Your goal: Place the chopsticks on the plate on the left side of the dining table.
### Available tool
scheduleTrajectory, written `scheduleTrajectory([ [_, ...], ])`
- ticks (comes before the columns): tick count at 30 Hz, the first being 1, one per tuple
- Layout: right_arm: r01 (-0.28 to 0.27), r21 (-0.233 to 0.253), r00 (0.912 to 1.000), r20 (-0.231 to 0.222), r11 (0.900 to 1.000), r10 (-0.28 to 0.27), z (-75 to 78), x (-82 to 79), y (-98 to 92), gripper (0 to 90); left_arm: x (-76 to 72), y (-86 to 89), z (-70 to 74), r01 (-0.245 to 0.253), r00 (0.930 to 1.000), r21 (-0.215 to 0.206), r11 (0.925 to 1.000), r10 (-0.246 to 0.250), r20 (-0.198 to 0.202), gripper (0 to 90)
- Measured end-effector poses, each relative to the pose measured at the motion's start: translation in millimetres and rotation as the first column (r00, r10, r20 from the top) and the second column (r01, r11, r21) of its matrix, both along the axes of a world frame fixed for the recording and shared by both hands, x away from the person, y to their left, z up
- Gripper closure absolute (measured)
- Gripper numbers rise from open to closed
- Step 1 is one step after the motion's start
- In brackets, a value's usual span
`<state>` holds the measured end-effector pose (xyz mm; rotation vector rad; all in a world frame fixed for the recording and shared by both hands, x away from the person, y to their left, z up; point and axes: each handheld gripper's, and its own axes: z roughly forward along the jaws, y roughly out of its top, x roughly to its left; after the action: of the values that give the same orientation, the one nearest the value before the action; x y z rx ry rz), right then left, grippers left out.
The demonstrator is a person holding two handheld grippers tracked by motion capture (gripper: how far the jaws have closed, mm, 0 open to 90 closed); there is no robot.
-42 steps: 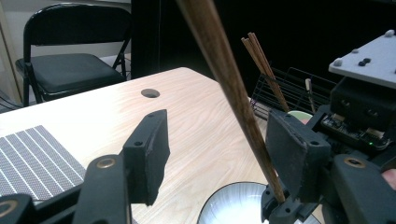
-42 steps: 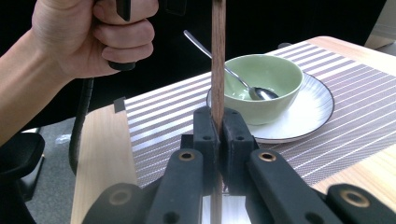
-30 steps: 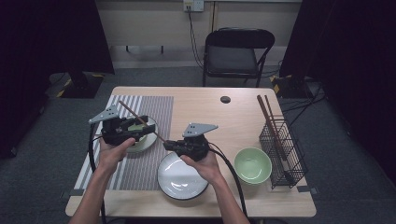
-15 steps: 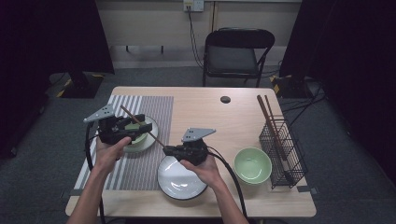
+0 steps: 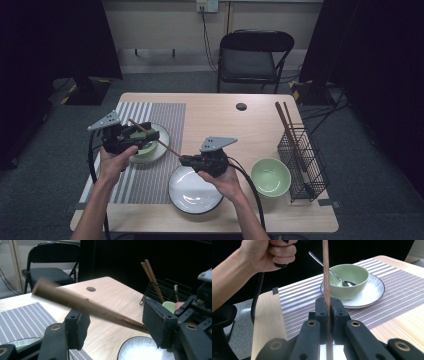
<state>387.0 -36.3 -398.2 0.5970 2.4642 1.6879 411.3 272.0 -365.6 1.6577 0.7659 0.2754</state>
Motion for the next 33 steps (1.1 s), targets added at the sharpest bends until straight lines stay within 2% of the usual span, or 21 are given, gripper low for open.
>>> scheduleTrajectory([
  [4,0.000,0.003,1.0000,0.008,1.000,0.000,5.5,0.3,-4.2,86.0,2.9,2.1,-3.1,0.000,0.9999,-0.001,1.0000,0.000,-0.011,38.3],
  [7,-0.007,0.021,1.0000,0.004,1.000,0.007,8.2,0.7,-7.7,86.0,3.7,2.6,-3.7,0.010,0.9998,-0.021,0.9997,-0.010,-0.018,37.2],
  [12,-0.012,0.015,0.9999,0.001,1.000,0.012,8.7,0.0,-9.8,86.0,3.6,3.1,-3.7,0.015,0.9997,-0.024,0.9996,-0.015,-0.017,36.5],
  [19,-0.005,0.012,1.0000,-0.004,1.000,0.005,7.6,0.6,-16.2,86.0,3.4,11.0,-3.0,-0.011,0.9999,-0.037,0.9992,0.011,-0.013,36.4],
  [24,0.004,0.017,0.9999,-0.010,1.000,-0.004,5.3,0.4,-21.5,86.0,4.7,16.0,-4.2,-0.029,0.9993,-0.050,0.9983,0.028,-0.024,35.9],
  [28,0.032,0.036,0.9995,-0.004,0.999,-0.032,7.0,0.7,-25.2,86.2,4.6,13.9,-5.4,-0.039,0.9991,-0.021,0.9990,0.039,-0.018,35.1],
  [31,0.032,0.050,0.9995,-0.004,0.998,-0.032,11.3,2.5,-28.9,86.3,5.5,13.0,-6.7,-0.043,0.9988,-0.021,0.9989,0.042,-0.023,35.7],
  [33,0.039,0.020,0.9993,0.001,0.999,-0.039,12.6,2.0,-27.6,86.4,3.7,14.1,-3.7,-0.005,0.9999,-0.079,0.9969,0.004,-0.011,33.7],
])
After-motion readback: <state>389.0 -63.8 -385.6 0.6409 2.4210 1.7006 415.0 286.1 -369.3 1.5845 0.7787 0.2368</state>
